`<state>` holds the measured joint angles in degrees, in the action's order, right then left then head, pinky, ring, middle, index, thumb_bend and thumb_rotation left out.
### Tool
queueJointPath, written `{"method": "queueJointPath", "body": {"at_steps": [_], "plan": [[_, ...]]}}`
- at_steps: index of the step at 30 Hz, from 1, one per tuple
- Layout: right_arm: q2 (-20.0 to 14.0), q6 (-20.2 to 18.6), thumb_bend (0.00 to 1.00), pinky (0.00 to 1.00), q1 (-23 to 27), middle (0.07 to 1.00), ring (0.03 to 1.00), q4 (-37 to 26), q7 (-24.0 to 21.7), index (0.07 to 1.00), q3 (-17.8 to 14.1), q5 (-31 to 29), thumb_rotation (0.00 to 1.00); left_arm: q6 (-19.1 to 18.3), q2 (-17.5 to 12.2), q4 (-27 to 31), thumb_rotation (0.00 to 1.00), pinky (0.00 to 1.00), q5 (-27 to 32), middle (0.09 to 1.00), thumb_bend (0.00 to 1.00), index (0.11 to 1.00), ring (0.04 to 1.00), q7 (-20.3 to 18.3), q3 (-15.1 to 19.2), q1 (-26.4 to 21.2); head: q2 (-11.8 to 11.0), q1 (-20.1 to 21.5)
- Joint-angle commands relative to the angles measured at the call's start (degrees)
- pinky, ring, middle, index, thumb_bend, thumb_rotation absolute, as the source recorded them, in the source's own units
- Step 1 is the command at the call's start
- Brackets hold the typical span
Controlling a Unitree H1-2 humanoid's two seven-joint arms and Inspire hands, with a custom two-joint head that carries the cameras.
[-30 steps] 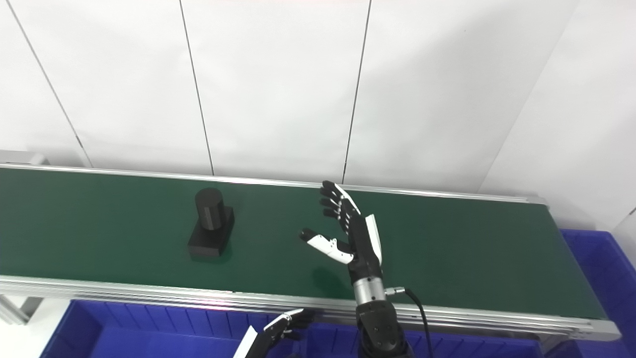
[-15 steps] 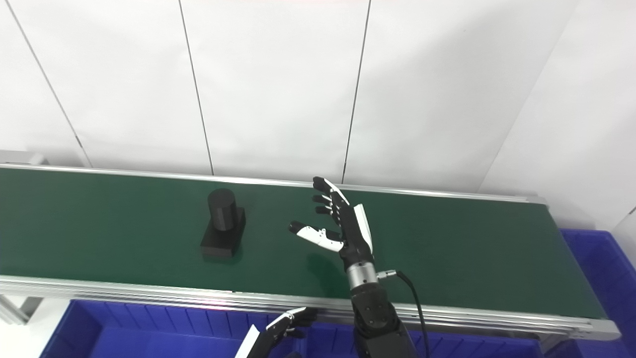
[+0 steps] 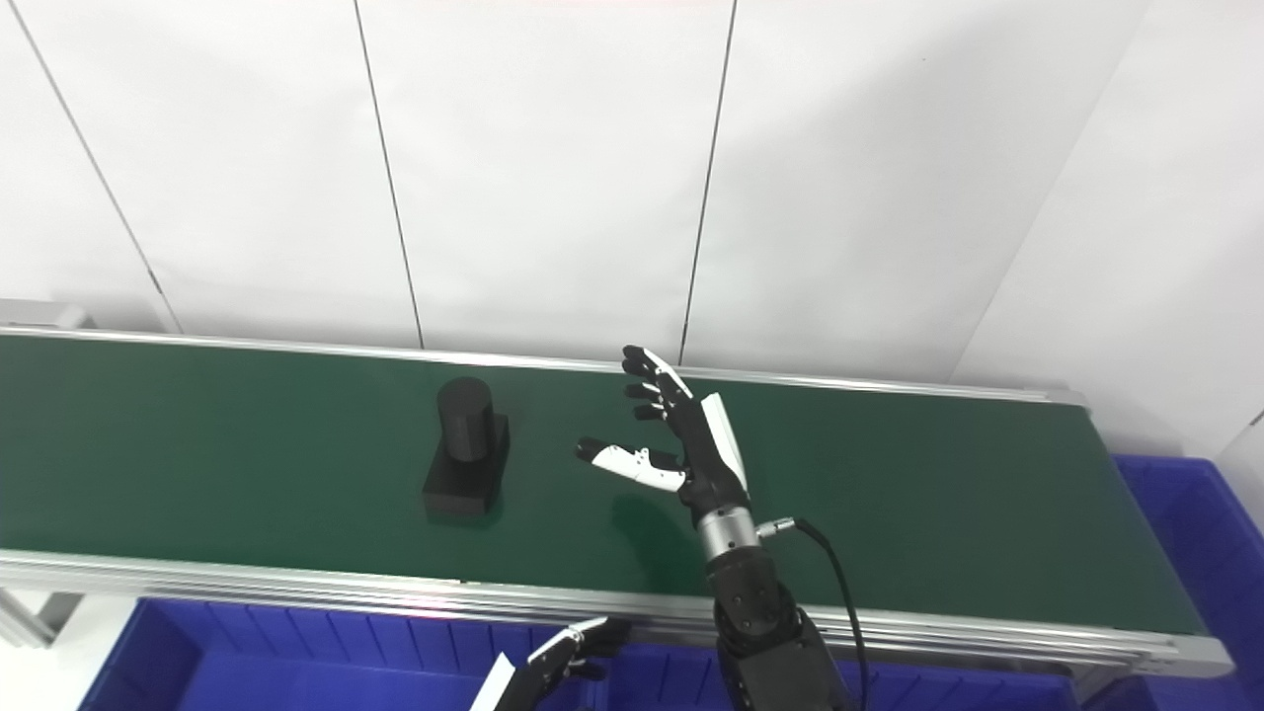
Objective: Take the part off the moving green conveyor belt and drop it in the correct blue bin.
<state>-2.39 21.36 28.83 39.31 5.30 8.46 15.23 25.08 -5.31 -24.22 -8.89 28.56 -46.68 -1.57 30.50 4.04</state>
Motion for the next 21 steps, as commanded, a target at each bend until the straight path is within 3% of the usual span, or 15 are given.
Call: {"method": "queueJointPath", "body": {"at_steps": [1,13,17,21], "plan": [[-0.4,0.1,0.96,0.70,3.5,0.872,0.801,-1.7,0.1,0.897,0.2,0.7,0.56,1.8,0.3,1.6,0.98,0.70,-1.1,0.792,0.79,0.793,0.774,1.4,-0.6,-0.5,0.1,-0.1],[-1.3,-3.6,0.90,0.68,5.3,0.881,0.805,-0.6,1.5,0.899,0.3,4.3,0.39,1.8,0.3,2.1,0.98,0.70,-1.2,0.790,0.79,0.789,0.772,2.6,-2.0,-0.6,0.3,-0.2],[-1.9,-9.8,0.95,0.71,6.0,0.913,0.845,-1.1,2.3,0.913,1.4,8.0,0.47,1.8,0.6,2.1,0.97,0.70,-0.9,0.788,0.79,0.787,0.770,2.3,-2.0,-0.5,0.4,-0.3],[-2.1,-13.4,0.95,0.73,6.6,0.934,0.867,-1.7,1.6,0.920,1.4,8.3,0.46,1.8,0.9,2.6,0.96,0.69,-1.0,0.786,0.79,0.784,0.766,2.7,-2.3,-0.3,0.8,-0.3]]}}
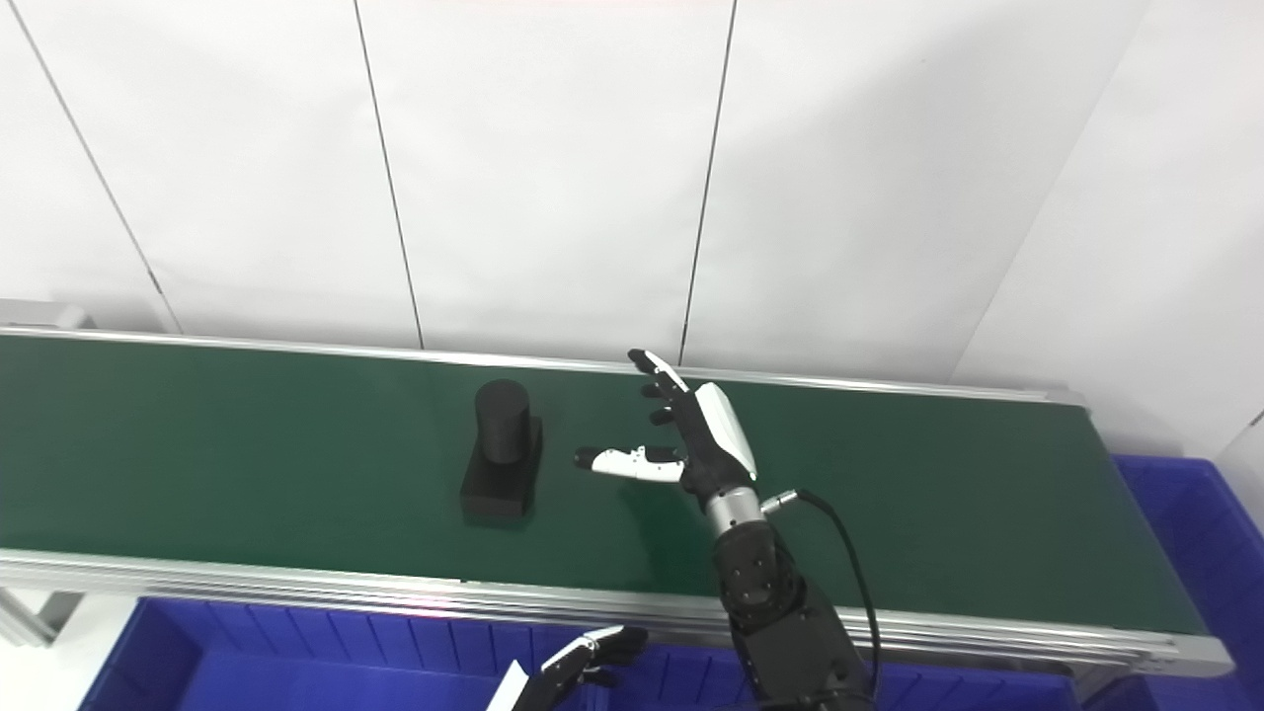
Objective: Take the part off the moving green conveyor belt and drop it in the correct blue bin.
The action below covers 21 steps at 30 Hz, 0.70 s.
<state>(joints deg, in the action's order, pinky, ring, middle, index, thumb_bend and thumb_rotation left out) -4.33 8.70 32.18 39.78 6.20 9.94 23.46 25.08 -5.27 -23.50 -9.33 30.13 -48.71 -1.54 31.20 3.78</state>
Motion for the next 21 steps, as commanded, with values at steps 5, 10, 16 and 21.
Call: {"method": "queueJointPath", "body": {"at_steps": [5,10,16,21], "plan": [[-0.3,-2.8,0.98,0.70,4.6,0.940,0.860,-1.4,-0.1,0.928,0.0,-0.3,0.45,1.8,1.1,2.4,0.96,0.69,-0.3,0.791,0.80,0.788,0.767,0.4,-0.5,-0.1,0.2,0.0],[-0.6,-3.4,1.00,0.69,5.5,0.937,0.855,-0.5,-0.7,0.939,0.6,-0.4,0.47,1.8,1.3,2.8,0.97,0.69,-0.4,0.784,0.80,0.788,0.764,0.1,-0.7,-0.1,0.5,-0.3],[-0.9,-2.8,1.00,0.67,6.6,0.936,0.838,1.7,-1.3,0.942,0.6,-1.1,0.46,1.8,1.3,3.2,0.96,0.69,-0.2,0.786,0.81,0.789,0.766,-0.3,-0.8,0.2,0.5,-0.2],[-1.2,-1.8,1.00,0.68,7.3,0.927,0.840,2.8,-2.3,0.939,0.8,-2.3,0.45,1.8,1.4,3.4,0.96,0.69,-0.4,0.785,0.81,0.788,0.767,-0.4,-0.8,0.4,0.7,-0.1]]}}
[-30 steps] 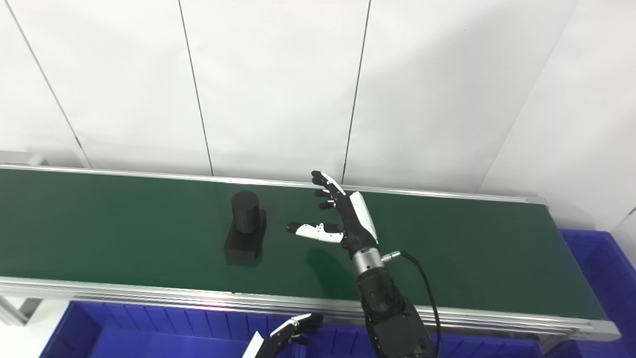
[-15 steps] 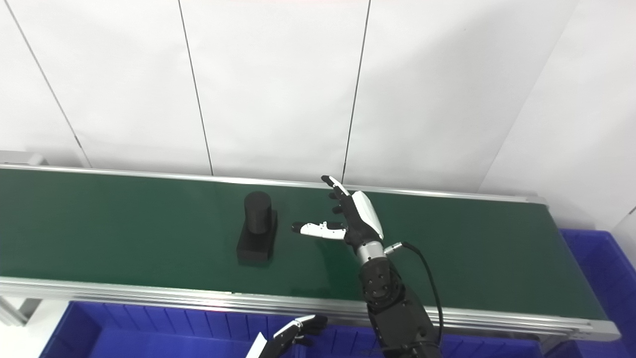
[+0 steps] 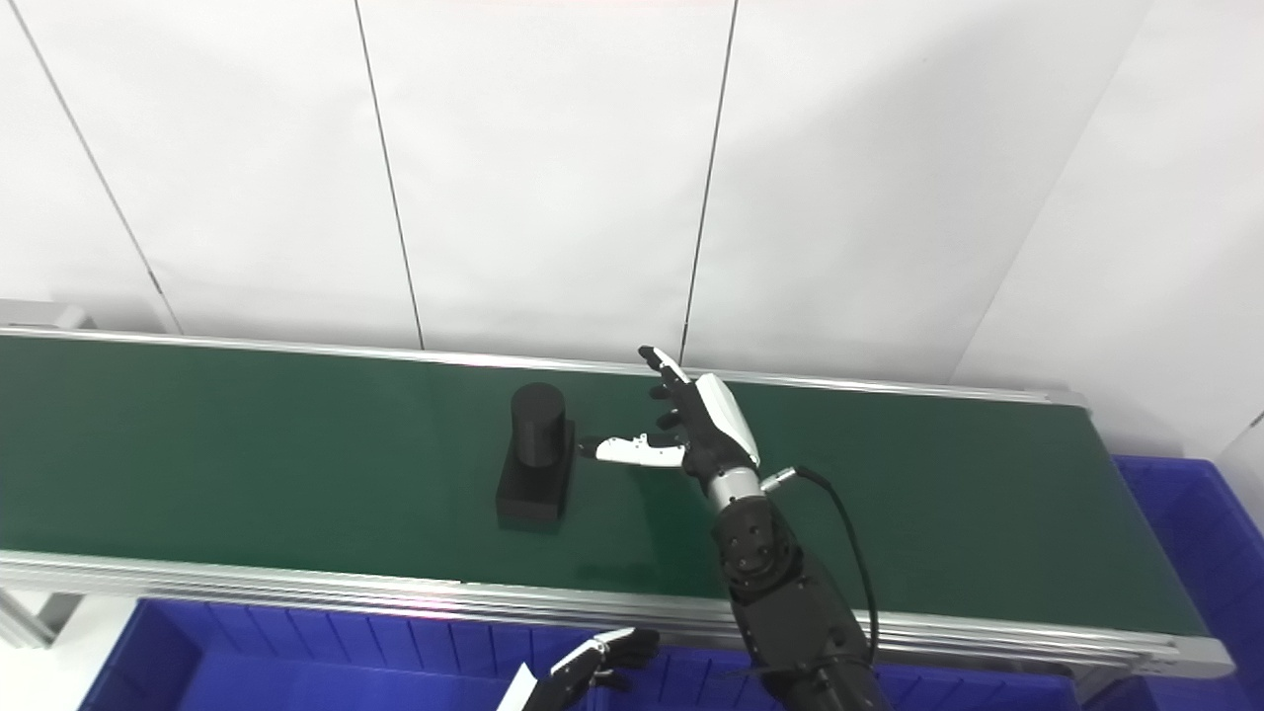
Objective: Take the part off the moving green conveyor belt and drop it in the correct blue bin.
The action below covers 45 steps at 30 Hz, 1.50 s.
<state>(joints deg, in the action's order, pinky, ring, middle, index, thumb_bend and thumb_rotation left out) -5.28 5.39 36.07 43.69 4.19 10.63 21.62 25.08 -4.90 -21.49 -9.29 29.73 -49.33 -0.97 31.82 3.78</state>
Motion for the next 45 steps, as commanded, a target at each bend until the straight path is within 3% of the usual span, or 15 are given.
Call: {"method": "queueJointPath", "body": {"at_steps": [1,6,11,24,36,39,45], "plan": [[-0.2,1.6,1.00,0.69,3.4,0.923,0.839,-1.2,-0.4,0.937,0.3,-0.5,0.45,1.8,1.1,1.4,0.96,0.69,-0.4,0.785,0.81,0.788,0.767,-0.1,-0.2,-0.2,0.1,-0.1],[-0.5,0.8,1.00,0.72,3.3,0.867,0.828,-1.6,-2.4,0.889,1.5,-0.5,0.47,1.8,1.4,1.3,0.96,0.69,-0.3,0.784,0.81,0.787,0.766,0.1,-0.3,-0.2,0.3,-0.8],[-0.6,0.7,1.00,0.75,3.0,0.881,0.846,-1.3,-3.1,0.869,2.1,-0.7,0.47,1.8,1.4,1.6,0.96,0.69,-0.4,0.783,0.79,0.787,0.765,0.5,-0.5,-0.2,0.2,-1.0],[-0.7,1.7,0.97,0.60,2.8,0.802,0.721,-0.7,-3.8,0.827,2.6,-1.7,0.44,1.8,1.3,1.3,0.95,0.69,-0.5,0.779,0.77,0.791,0.763,0.9,-0.9,-0.4,0.0,-1.2],[-0.9,2.9,0.97,0.60,2.7,0.775,0.707,0.4,-3.9,0.796,2.5,-2.8,0.41,1.8,1.2,1.7,0.94,0.69,-0.4,0.777,0.77,0.794,0.761,0.9,-0.8,-0.2,-0.1,-1.4],[-0.7,3.3,0.93,0.61,2.7,0.757,0.696,1.0,-2.7,0.784,3.1,-1.9,0.38,1.8,1.1,1.9,0.94,0.69,-0.5,0.777,0.77,0.794,0.761,0.7,-0.7,-0.1,-0.1,-1.4],[-0.3,2.9,0.77,0.44,3.3,0.666,0.546,2.8,0.2,0.757,4.0,-0.4,0.34,1.8,1.0,2.1,0.94,0.69,-0.4,0.776,0.78,0.792,0.761,0.8,-0.7,0.1,0.2,-1.2]]}}
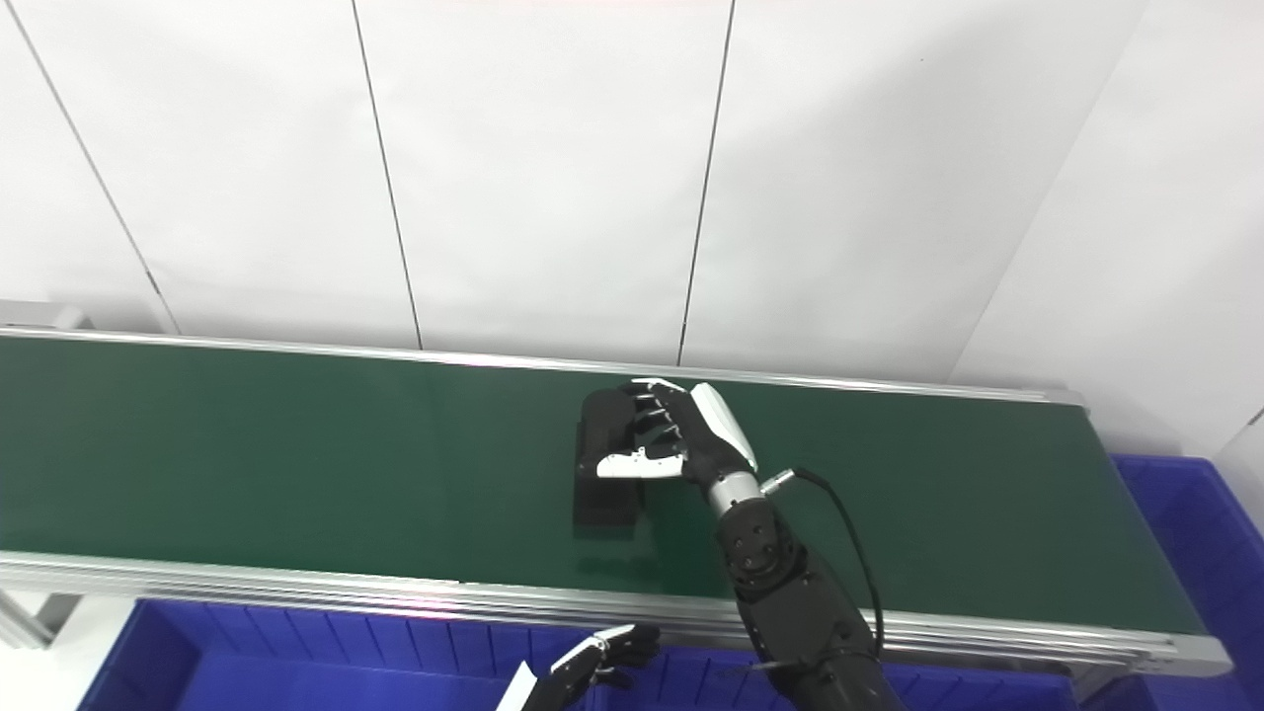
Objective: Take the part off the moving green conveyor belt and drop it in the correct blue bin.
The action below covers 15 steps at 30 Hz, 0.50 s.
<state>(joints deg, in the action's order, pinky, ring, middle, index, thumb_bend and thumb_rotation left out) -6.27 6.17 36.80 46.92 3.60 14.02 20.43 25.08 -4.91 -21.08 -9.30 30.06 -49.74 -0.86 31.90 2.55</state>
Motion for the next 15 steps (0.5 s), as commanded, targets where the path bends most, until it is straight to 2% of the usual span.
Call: {"method": "queueJointPath", "body": {"at_steps": [1,2,3,4,6,8,15], "plan": [[0.9,1.8,0.74,0.43,2.6,0.645,0.532,-0.2,1.2,0.733,0.6,0.9,0.31,1.8,1.0,1.7,0.94,0.69,-0.3,0.776,0.77,0.792,0.761,0.3,-0.3,0.1,0.1,0.1],[1.0,1.7,0.68,0.42,2.7,0.600,0.508,-0.1,1.5,0.674,0.5,1.0,0.23,1.8,1.0,1.8,0.93,0.69,-0.2,0.777,0.77,0.792,0.762,0.3,-0.3,0.1,0.1,0.1],[1.1,1.9,0.67,0.42,2.7,0.596,0.506,0.2,2.2,0.668,0.4,1.0,0.22,1.8,1.0,1.8,0.93,0.69,-0.3,0.777,0.77,0.792,0.763,0.3,-0.3,0.1,0.1,0.1],[1.3,2.1,0.58,0.36,2.8,0.507,0.436,0.4,2.7,0.587,0.3,1.1,0.09,1.8,0.9,1.9,0.93,0.69,-0.3,0.779,0.77,0.794,0.764,0.3,-0.3,0.1,0.1,0.1],[1.3,2.2,0.53,0.30,2.7,0.452,0.369,0.7,4.0,0.545,0.5,1.8,0.03,1.8,0.9,1.9,0.94,0.69,-0.3,0.779,0.77,0.795,0.764,0.2,-0.2,0.1,0.1,0.2],[1.2,2.5,0.52,0.26,2.7,0.428,0.327,0.9,4.8,0.530,0.8,2.4,0.00,1.8,0.9,1.9,0.93,0.69,-0.1,0.776,0.77,0.795,0.763,-0.1,-0.1,0.2,0.1,0.2],[0.9,2.0,0.52,0.26,2.6,0.417,0.320,1.2,5.8,0.526,1.7,3.2,0.00,1.8,0.9,2.0,0.93,0.69,-0.2,0.774,0.76,0.792,0.761,-0.2,0.2,0.3,0.1,0.5]]}}
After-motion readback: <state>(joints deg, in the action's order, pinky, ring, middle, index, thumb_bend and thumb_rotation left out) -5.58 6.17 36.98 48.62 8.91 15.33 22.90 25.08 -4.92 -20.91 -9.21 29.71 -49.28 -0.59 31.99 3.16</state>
